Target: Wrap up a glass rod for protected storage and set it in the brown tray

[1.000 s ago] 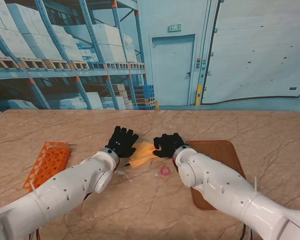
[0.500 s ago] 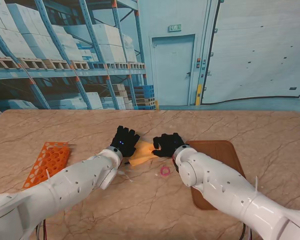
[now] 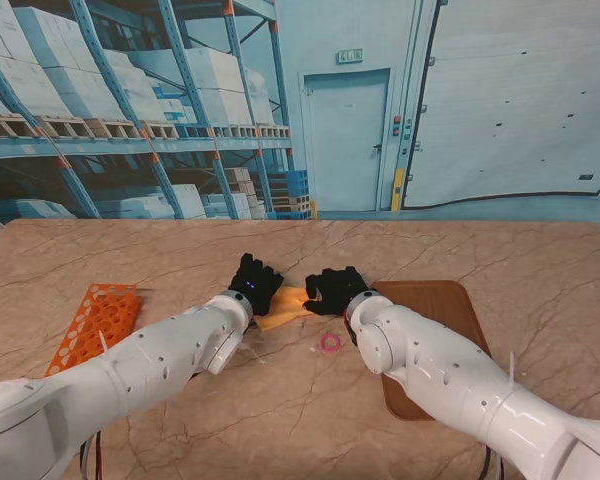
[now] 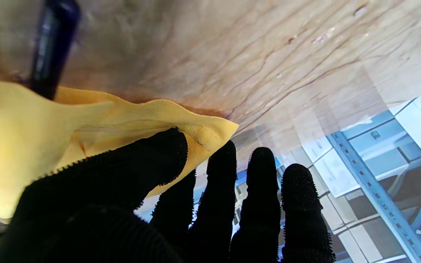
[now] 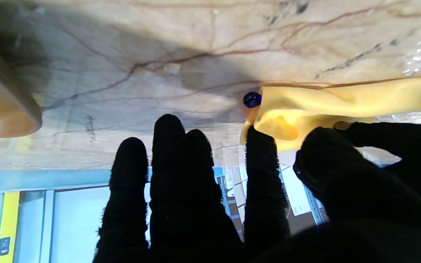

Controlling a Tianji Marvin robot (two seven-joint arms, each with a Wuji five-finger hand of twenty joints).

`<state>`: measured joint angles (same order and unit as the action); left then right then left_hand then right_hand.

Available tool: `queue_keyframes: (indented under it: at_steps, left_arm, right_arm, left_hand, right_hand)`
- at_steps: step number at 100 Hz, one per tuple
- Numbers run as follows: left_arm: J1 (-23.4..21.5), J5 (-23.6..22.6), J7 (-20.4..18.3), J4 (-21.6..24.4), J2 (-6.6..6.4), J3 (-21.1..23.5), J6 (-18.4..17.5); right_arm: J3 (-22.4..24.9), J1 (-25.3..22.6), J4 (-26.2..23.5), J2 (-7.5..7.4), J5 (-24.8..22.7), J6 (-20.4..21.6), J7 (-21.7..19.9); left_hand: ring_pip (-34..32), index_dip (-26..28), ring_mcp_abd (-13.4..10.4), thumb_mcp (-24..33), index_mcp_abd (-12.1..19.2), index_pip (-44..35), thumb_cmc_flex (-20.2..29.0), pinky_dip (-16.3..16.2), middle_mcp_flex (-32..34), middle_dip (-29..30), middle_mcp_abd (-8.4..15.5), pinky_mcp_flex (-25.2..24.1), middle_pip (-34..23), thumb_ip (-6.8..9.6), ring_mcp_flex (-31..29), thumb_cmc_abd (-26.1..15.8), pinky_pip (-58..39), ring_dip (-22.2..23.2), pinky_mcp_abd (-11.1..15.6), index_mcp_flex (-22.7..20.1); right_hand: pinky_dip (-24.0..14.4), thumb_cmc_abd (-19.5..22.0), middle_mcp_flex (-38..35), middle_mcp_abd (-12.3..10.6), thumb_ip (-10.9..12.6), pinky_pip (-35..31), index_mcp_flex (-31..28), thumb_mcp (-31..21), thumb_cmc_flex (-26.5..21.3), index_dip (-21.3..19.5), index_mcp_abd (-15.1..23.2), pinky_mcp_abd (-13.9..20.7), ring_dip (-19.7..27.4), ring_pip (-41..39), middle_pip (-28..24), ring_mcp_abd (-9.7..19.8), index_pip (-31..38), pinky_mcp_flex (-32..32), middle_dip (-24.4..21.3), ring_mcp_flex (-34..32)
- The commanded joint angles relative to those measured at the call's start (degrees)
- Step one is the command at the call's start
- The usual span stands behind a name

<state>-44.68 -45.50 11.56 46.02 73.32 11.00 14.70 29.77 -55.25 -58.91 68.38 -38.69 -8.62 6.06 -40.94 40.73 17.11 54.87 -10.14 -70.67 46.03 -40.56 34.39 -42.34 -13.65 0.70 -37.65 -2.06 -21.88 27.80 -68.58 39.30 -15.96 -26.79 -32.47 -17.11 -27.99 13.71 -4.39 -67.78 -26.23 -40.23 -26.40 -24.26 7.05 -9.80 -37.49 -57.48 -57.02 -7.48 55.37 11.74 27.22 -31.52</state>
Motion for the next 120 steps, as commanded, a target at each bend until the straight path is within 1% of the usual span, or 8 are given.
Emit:
queue_keyframes:
  at_steps: [1,9,18,41,54,71,103,120]
  left_arm:
    - [-1.9,0.2,-0.1,-0.9,0.02,-0.2,-0.5]
    - [-2.1,0.2,0.0,-0.6,-0.15,0.2,-0.9]
    - [-1.9,0.0,-0.3,-0.4,-0.42,-0.1,-1.4]
    - [-1.0,-0.6,-0.8,-1.2,-0.47,-2.1,-3.2]
    - [-0.9,-0.7,-0.3,-1.8,-0.21,-2.4,-3.4]
    - [-1.0,-1.2,0.3,-1.5,-0.50,-2.5,-3.6]
    - [-3.4,-4.4,3.3,3.9,-3.36,2.6,-4.2]
    - [-5.4,-7.1,5.3,7.5,-5.22,6.3,-5.4]
  right_arm:
    - [0.3,-0.2,-0.3,0.23,0.2,0.0,-0.1]
    - [0.9,-0.4,-0.5,0.15,0.3,0.0,-0.1]
    - [2.0,-0.8,-0.5,0.21,1.1,-0.1,-0.1]
    - [5.0,-2.2,-1.4,0.50,3.8,-1.8,-0.2]
    - [5.6,-2.6,-1.7,0.37,3.7,-2.5,-0.2]
    - [5.6,-2.1,-1.0,0.37,3.0,-1.5,0.7]
    - [3.5,0.3,1.9,1.25,3.4,1.0,1.8]
    - [2.5,1.8,3.7,1.69,4.1,3.0,1.9]
  left_hand:
    - [-1.9,1.0,-0.3,-3.5,6.9,-1.1,1.8,-1.6,7.2,-4.4,1.2,2.3,0.0,-4.38,-5.7,5.2,-1.8,-0.8,-1.3,1.2]
    - [-4.7,3.2,0.1,-3.5,7.9,-1.6,1.5,-2.8,14.5,-4.6,2.0,5.9,0.9,-4.23,-11.8,5.2,-3.7,-0.8,-0.7,1.3]
    - [-6.9,5.2,0.4,-3.2,9.2,-1.7,1.3,-3.7,18.4,-4.1,2.6,9.0,1.0,-3.85,-15.5,5.2,-5.2,-0.7,-0.6,1.6]
    - [-8.8,7.8,0.1,-2.1,9.7,-1.7,1.2,-4.3,21.7,-5.6,3.5,11.2,0.0,-3.11,-18.5,6.1,-6.1,-0.7,-1.5,1.7]
    - [-10.6,8.2,0.5,0.3,8.9,-1.8,-0.2,-4.6,24.4,-5.1,3.6,15.6,-1.1,-2.60,-22.6,7.3,-7.8,-1.1,-3.8,0.8]
    - [-10.9,8.5,-0.1,0.2,8.7,-2.3,-0.7,-4.2,23.0,-5.6,4.3,14.9,-1.8,-2.58,-21.4,6.4,-7.6,-1.2,-3.3,2.3]
    - [-11.2,8.7,-1.0,-2.6,8.4,-2.6,-0.3,-4.0,20.6,-5.6,5.0,13.4,-3.2,-3.18,-19.5,4.0,-7.0,-1.1,-2.2,4.7]
    - [-11.3,9.1,-1.2,-4.0,8.3,-2.3,0.2,-3.9,19.5,-5.4,5.1,12.8,-3.8,-3.29,-18.7,3.1,-6.8,-1.0,-1.8,5.4]
  right_hand:
    - [-0.3,1.7,0.1,-0.3,2.3,0.2,0.7,1.3,2.9,-0.8,-0.2,0.6,0.2,0.5,0.5,0.6,-0.5,-0.5,-0.4,0.9]
    - [-0.3,1.7,0.1,-0.3,3.1,0.3,0.6,0.9,4.5,-1.4,-0.5,0.6,0.2,0.6,0.6,0.7,-1.4,-0.5,-0.4,0.9]
    - [-0.5,1.4,0.2,-0.4,3.7,0.3,0.2,0.4,5.4,-3.0,-0.8,0.6,0.4,1.2,0.9,0.5,-2.8,-0.2,-0.4,1.0]
    - [-0.7,1.8,0.4,0.1,3.9,0.7,-0.2,0.5,5.9,-4.4,-1.5,0.4,0.5,1.8,1.6,-0.2,-3.9,-0.7,-0.7,1.8]
    - [-0.8,1.9,0.4,0.1,4.0,0.8,-0.3,0.7,5.9,-4.9,-1.6,0.4,0.5,1.9,1.7,-0.3,-4.2,-0.9,-0.7,1.8]
    - [-1.1,1.6,0.2,-0.2,3.9,0.9,1.4,0.8,4.3,-5.0,-0.2,0.6,0.6,2.2,2.1,0.0,-5.9,-0.8,-0.9,1.6]
    - [-1.3,-0.3,1.5,-1.3,3.2,1.8,6.3,-0.9,2.3,-4.2,4.1,0.9,1.3,3.9,2.5,1.2,-6.7,-0.7,-1.2,1.9]
    - [-0.8,-1.3,2.9,-1.9,2.4,3.0,8.1,-1.5,1.2,-4.0,9.5,1.3,2.1,5.7,3.4,1.9,-7.5,-0.8,-1.7,2.7]
